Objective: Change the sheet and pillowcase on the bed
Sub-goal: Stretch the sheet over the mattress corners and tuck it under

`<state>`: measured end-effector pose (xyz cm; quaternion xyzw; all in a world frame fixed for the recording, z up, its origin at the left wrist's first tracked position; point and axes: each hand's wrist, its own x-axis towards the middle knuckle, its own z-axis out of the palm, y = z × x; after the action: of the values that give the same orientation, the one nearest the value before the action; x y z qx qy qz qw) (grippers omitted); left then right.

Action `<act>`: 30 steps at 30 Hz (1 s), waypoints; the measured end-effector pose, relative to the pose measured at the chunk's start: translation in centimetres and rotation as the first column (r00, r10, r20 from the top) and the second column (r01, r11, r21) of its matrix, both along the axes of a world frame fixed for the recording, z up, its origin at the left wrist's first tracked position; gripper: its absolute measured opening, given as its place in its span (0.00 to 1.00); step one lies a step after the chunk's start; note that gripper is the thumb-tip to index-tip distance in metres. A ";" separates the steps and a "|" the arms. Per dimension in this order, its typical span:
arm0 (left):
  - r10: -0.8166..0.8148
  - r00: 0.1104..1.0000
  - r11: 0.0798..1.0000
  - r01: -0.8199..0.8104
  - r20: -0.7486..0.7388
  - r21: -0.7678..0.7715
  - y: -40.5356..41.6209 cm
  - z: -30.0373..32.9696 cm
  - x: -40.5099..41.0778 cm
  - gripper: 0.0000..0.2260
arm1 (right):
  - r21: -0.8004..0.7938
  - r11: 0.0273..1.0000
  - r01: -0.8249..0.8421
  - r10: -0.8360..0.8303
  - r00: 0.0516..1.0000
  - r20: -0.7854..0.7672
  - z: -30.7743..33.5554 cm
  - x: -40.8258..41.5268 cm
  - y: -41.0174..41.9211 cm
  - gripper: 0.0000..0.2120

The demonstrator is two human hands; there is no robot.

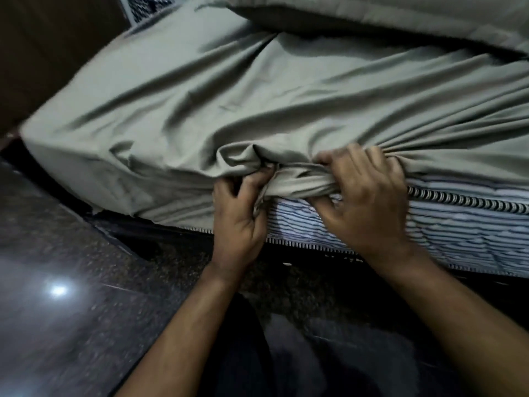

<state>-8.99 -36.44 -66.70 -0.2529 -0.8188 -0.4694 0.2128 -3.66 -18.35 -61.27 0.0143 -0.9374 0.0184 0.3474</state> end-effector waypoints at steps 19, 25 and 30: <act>-0.299 0.921 0.732 0.389 0.249 -0.560 -7.4 0.1 6.6 0.18 | 0.157 0.968 -0.194 -0.025 0.551 0.834 4.1 13.9 2.4 0.27; -0.075 0.960 0.525 0.269 0.270 -0.808 -3.9 -2.8 3.0 0.24 | 0.272 0.960 -0.073 -0.204 0.482 0.852 -3.5 8.8 3.9 0.24; 0.007 0.823 0.436 0.509 0.568 -0.742 -1.8 -5.6 1.5 0.18 | 0.325 0.946 -0.016 -0.277 0.484 0.830 -6.6 5.9 4.7 0.18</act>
<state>-7.52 -38.21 -72.27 -0.3206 -0.9151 -0.0609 -0.2369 2.24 -13.60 -67.83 -0.0183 -0.9740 -0.1409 -0.1766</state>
